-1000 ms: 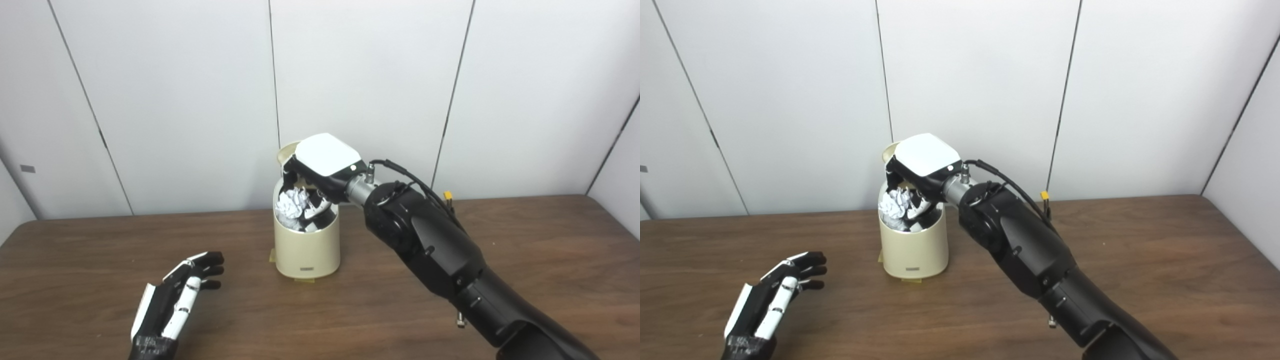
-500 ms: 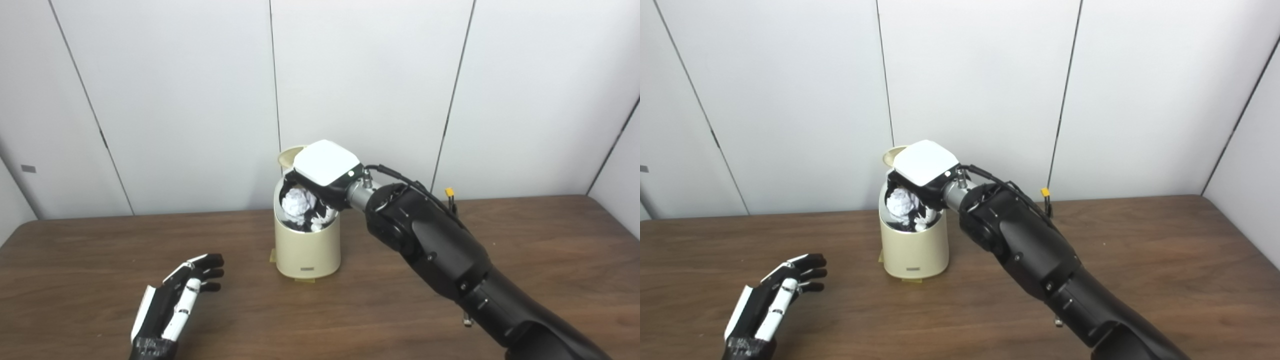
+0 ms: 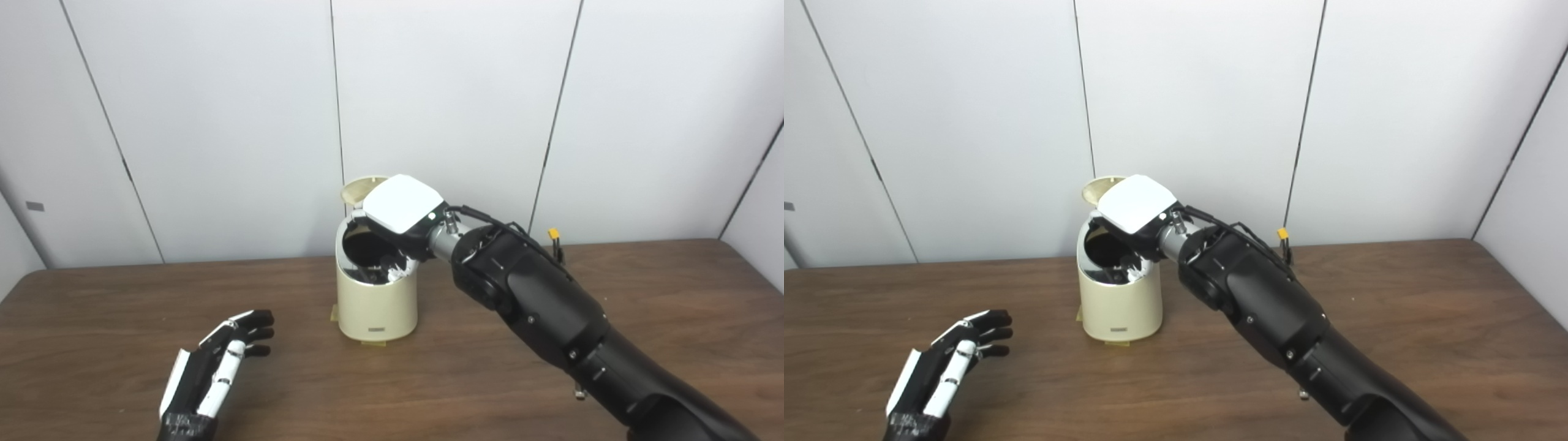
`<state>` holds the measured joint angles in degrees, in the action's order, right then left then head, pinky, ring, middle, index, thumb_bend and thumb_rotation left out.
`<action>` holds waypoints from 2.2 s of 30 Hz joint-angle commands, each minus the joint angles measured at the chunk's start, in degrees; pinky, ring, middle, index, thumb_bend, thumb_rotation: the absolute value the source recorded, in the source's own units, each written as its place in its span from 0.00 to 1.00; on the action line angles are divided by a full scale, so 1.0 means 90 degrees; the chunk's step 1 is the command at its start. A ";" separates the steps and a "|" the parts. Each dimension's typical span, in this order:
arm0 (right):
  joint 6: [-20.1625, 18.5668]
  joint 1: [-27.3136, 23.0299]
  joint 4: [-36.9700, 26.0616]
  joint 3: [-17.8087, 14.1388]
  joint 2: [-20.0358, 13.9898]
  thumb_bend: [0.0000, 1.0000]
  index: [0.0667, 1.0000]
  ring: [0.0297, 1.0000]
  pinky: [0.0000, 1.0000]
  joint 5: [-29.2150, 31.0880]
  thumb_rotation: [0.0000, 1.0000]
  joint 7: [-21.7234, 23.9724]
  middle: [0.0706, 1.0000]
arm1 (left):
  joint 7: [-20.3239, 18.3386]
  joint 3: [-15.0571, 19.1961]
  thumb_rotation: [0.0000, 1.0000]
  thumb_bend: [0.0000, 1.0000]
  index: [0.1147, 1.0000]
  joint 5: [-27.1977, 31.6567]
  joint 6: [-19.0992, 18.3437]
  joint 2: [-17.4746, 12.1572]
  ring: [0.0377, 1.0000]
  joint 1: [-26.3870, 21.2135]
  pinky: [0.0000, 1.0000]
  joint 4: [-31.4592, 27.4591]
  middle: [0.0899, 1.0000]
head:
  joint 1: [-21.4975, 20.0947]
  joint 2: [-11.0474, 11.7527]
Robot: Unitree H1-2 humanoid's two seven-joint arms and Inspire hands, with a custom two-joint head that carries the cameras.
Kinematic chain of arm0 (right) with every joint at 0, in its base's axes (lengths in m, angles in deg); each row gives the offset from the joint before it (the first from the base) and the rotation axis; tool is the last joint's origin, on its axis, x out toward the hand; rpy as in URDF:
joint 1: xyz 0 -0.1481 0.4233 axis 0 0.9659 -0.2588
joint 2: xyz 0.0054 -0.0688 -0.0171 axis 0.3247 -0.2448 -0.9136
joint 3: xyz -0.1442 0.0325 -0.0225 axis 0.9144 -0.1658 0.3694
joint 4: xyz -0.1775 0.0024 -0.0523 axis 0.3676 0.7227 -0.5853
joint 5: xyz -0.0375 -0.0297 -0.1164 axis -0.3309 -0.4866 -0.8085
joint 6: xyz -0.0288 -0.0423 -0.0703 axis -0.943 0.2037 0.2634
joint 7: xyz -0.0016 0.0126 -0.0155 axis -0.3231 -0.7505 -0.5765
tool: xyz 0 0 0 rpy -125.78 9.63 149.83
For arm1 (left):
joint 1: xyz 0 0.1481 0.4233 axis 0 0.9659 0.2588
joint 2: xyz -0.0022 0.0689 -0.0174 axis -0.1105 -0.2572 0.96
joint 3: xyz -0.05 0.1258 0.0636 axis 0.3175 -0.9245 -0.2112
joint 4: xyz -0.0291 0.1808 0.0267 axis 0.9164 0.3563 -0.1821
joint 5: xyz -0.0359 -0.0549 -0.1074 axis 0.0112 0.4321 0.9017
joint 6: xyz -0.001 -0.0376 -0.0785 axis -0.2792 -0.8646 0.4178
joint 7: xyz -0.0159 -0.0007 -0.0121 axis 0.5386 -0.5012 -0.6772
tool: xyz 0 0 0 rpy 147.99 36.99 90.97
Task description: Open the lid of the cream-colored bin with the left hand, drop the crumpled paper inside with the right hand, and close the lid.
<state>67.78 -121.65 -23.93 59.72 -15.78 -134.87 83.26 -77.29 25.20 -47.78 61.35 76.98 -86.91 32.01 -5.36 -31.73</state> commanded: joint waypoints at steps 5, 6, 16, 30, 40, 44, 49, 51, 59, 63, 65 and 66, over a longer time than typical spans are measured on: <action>0.0728 0.0166 -0.0226 -0.0642 0.0005 0.95 0.57 0.58 0.49 0.0639 0.07 -0.1825 0.62 | -0.0009 -0.0007 0.75 0.24 0.74 0.0040 0.0110 -0.0066 0.75 -0.0147 0.68 -0.0187 0.75 | -0.0006 0.0001; 0.0859 0.0223 -0.0179 -0.0727 0.0032 0.74 0.51 0.53 0.45 0.0712 0.10 -0.2167 0.58 | -0.0006 -0.0005 0.75 0.25 0.74 0.0034 0.0129 -0.0067 0.75 -0.0149 0.68 -0.0174 0.75 | -0.0003 0.0006; 0.1246 0.0822 0.0175 -0.1373 0.0511 0.53 0.45 0.31 0.27 0.0804 0.01 -0.4900 0.43 | 0.0026 0.0006 0.76 0.26 0.74 -0.0009 0.0062 -0.0077 0.74 -0.0143 0.68 -0.0201 0.75 | -0.0004 -0.0009; 0.2708 0.2150 -0.0311 -0.2592 0.0538 0.52 0.44 0.30 0.40 0.4136 0.01 -0.4998 0.42 | 0.0041 0.0003 0.74 0.25 0.68 -0.0018 0.0102 -0.0062 0.72 -0.0197 0.67 -0.0164 0.68 | -0.0008 -0.0016; 0.1623 0.3831 -0.1090 -0.2813 0.0137 0.45 0.90 0.89 0.82 0.7015 0.86 -0.2485 0.90 | 0.0043 0.0043 0.71 0.27 0.69 0.0031 0.0169 -0.0071 0.71 -0.0243 0.67 -0.0061 0.69 | 0.0061 0.0020; 0.1394 0.4221 -0.1212 -0.2983 0.0234 0.45 0.92 0.93 0.87 0.7233 0.86 -0.2308 0.94 | 0.0019 0.0037 0.71 0.26 0.70 0.0037 0.0235 -0.0098 0.72 -0.0269 0.67 -0.0018 0.71 | 0.0077 0.0038; 0.1215 0.4504 -0.1241 -0.3251 0.0386 0.29 0.77 0.67 0.65 0.7060 0.61 -0.2433 0.73 | 0.0040 0.0054 0.69 0.26 0.70 0.0043 0.0199 -0.0088 0.71 -0.0296 0.66 -0.0010 0.71 | 0.0105 0.0092; 0.1358 0.4539 -0.1092 -0.3310 0.0382 0.26 0.74 0.66 0.63 0.6981 0.54 -0.2431 0.71 | 0.0047 0.0059 0.69 0.26 0.70 0.0029 0.0200 -0.0092 0.71 -0.0304 0.66 -0.0003 0.71 | 0.0132 0.0099; 0.1762 0.4520 -0.0523 -0.3467 0.0464 0.18 0.71 0.68 0.61 0.6858 0.52 -0.2483 0.71 | 0.0082 0.0017 0.68 0.25 0.69 -0.0115 0.0270 -0.0094 0.70 -0.0421 0.65 -0.0061 0.69 | 0.0216 0.0128; 0.1929 0.4488 -0.0348 -0.3505 0.0501 0.18 0.70 0.67 0.59 0.6824 0.54 -0.2493 0.69 | 0.0263 -0.0051 0.71 0.30 0.69 -0.0605 0.0279 -0.0092 0.69 -0.0769 0.64 -0.0245 0.68 | 0.0255 0.0144; 0.1929 0.4494 -0.0326 -0.3518 0.0519 0.19 0.70 0.67 0.59 0.6792 0.58 -0.2499 0.69 | 0.0359 -0.0087 0.70 0.30 0.68 -0.0921 0.0282 -0.0113 0.70 -0.0995 0.63 -0.0325 0.67 | 0.0275 0.0155; 0.1910 0.4503 -0.0337 -0.3520 0.0531 0.19 0.70 0.67 0.59 0.6774 0.58 -0.2502 0.69 | 0.0364 -0.0105 0.69 0.30 0.68 -0.1014 0.0146 -0.0124 0.70 -0.1205 0.63 -0.0405 0.67 | 0.0283 0.0158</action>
<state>82.09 -78.88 -25.67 28.70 -10.83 -73.80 61.60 -74.96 24.38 -55.50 61.47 76.67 -93.03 31.16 -2.81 -30.32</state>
